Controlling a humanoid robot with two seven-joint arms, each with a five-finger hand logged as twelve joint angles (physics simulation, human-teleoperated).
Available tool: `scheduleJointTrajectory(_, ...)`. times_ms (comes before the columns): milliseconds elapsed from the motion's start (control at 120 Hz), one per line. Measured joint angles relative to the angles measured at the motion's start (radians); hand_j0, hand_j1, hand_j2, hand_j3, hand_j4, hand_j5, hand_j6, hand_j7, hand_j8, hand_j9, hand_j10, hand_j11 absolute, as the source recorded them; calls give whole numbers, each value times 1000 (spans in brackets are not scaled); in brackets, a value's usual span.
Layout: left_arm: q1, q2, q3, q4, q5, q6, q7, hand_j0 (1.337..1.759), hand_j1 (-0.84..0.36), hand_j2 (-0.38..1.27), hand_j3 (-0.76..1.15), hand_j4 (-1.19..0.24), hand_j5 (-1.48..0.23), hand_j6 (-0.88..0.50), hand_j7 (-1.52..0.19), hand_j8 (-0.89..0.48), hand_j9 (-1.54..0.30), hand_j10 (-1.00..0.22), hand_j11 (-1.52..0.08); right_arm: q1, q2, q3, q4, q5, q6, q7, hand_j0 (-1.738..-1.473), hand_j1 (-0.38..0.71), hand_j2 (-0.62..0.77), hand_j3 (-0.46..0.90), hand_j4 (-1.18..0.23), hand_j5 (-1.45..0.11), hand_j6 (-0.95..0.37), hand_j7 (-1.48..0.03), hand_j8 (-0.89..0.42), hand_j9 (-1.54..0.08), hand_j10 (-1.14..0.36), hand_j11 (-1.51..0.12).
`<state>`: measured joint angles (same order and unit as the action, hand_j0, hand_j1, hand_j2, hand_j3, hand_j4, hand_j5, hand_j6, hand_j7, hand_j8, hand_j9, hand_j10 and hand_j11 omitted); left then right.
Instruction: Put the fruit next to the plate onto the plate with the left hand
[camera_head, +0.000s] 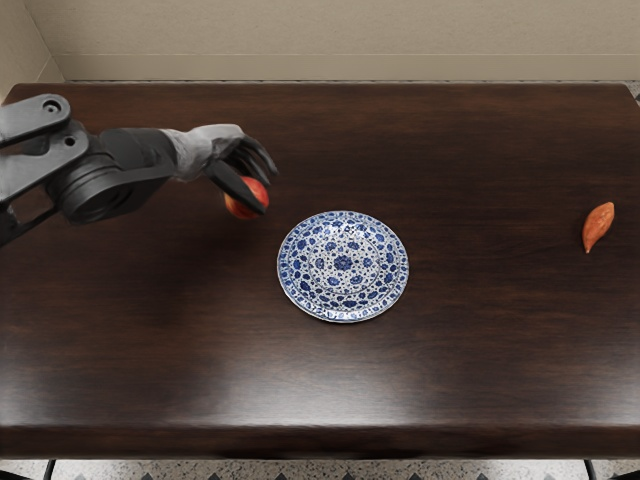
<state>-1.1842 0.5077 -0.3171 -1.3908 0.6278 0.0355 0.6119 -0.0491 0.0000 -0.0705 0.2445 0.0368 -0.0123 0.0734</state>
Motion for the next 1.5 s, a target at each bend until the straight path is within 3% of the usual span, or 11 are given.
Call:
scheduleJointTrajectory(83,0,-37,-13,0,-13,-9,0,1651,-179,121,0,-650,-924,-651,-919,-503,-902,-518,-889,0,0,0,0,0,0,0,-1658,-335,-2,0,-11,-15,-11,-15,-11,-15,-11,-15)
scheduleJointTrajectory(233,2,-46,-21,0,-17,-14,0,1653,-233,258,0,-668,-937,-670,-932,-497,-913,-515,-905,0,0,0,0,0,0,0,-1658,-335,-2,0,-11,-15,-11,-15,-11,-15,-11,-15)
scheduleJointTrajectory(425,38,-165,-11,-1,-20,-16,0,1654,-295,394,0,-691,-966,-692,-961,-466,-935,-470,-933,0,0,0,0,0,0,0,-1658,-335,-2,0,-11,-15,-11,-15,-11,-15,-11,-15)
scheduleJointTrajectory(600,41,-210,16,1,-18,-16,0,1655,-293,431,0,-691,-972,-692,-969,-484,-954,-489,-933,0,0,0,0,0,0,0,-1658,-335,-2,0,-11,-15,-11,-15,-11,-15,-11,-15)
scheduleJointTrajectory(642,34,-210,18,9,-16,-15,0,1655,-258,392,0,-639,-897,-640,-894,-484,-881,-483,-863,0,0,0,0,0,0,0,-1658,-335,-2,0,-11,-15,-11,-15,-11,-15,-11,-15)
scheduleJointTrajectory(875,39,-208,-17,56,-22,-53,-1,1657,134,129,0,-222,-310,-223,-309,-173,-304,-172,-299,0,0,0,0,0,0,0,-1658,-335,-2,0,-11,-15,-11,-15,-11,-15,-11,-15)
scheduleJointTrajectory(975,50,-130,-131,59,-125,-237,-1,1658,210,81,0,-143,-198,-143,-197,-113,-195,-112,-191,-1,0,-1,0,0,0,0,-1658,-335,-2,0,-11,-15,-11,-15,-11,-15,-11,-15)
scheduleJointTrajectory(1133,140,10,-296,61,-373,-545,-1,1658,276,39,0,-74,-101,-74,-101,-60,-100,-60,-98,-1,0,0,0,0,0,0,-1658,-335,-2,0,-11,-15,-11,-15,-11,-15,-11,-15)
scheduleJointTrajectory(1317,298,196,-342,68,-579,-629,-1,1658,317,16,0,-32,-44,-32,-44,-27,-43,-26,-43,-2,0,0,0,0,0,0,-1658,-335,-2,0,-11,-15,-11,-15,-11,-15,-11,-15)
scheduleJointTrajectory(1408,332,314,-347,72,-671,-640,-1,1658,328,11,0,-21,-29,-21,-29,-17,-29,-17,-28,-2,0,0,0,0,0,0,-1658,-335,-2,0,-11,-15,-11,-15,-11,-15,-11,-15)
scheduleJointTrajectory(1500,334,360,-349,111,-719,-644,-1,1658,334,7,0,-14,-20,-14,-20,-12,-19,-12,-19,-2,0,0,0,0,0,0,-1658,-335,-2,0,-11,-15,-11,-15,-11,-15,-11,-15)
